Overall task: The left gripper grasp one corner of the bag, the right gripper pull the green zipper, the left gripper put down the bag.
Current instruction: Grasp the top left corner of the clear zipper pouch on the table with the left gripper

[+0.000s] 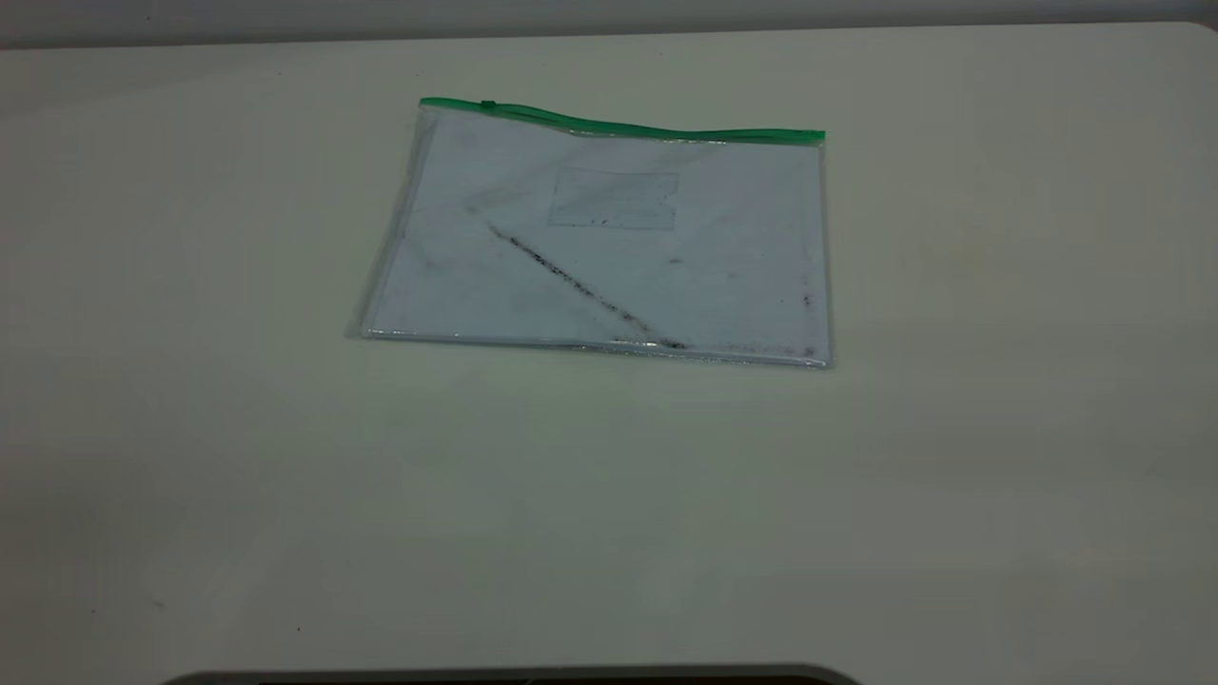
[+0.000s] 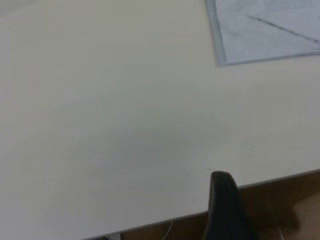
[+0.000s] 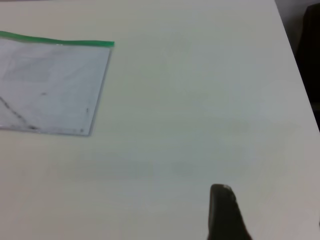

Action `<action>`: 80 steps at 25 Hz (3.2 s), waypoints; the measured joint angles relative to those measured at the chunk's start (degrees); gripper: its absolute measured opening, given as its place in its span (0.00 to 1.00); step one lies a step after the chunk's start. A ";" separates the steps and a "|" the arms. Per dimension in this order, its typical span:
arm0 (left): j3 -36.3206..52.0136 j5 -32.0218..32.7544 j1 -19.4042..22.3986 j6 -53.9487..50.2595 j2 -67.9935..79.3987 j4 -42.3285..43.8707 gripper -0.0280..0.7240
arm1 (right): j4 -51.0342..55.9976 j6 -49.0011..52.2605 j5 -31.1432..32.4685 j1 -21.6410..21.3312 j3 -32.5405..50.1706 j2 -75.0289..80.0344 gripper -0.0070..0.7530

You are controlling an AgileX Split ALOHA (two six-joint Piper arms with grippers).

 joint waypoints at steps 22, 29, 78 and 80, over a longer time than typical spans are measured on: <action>-7.56 -22.06 0.00 -0.86 35.56 0.19 0.72 | 16.99 -17.84 -26.40 0.00 -0.26 32.58 0.65; -11.66 -34.16 0.00 -0.82 56.26 0.19 0.72 | 40.95 -43.75 -33.35 0.00 -4.14 54.80 0.65; -79.96 -28.38 7.00 57.08 150.30 -53.63 0.72 | 79.47 -81.92 -31.73 15.01 -33.25 111.07 0.65; -81.13 -27.58 6.89 59.16 152.39 -56.87 0.72 | 79.47 -81.92 -31.73 15.01 -33.25 111.07 0.65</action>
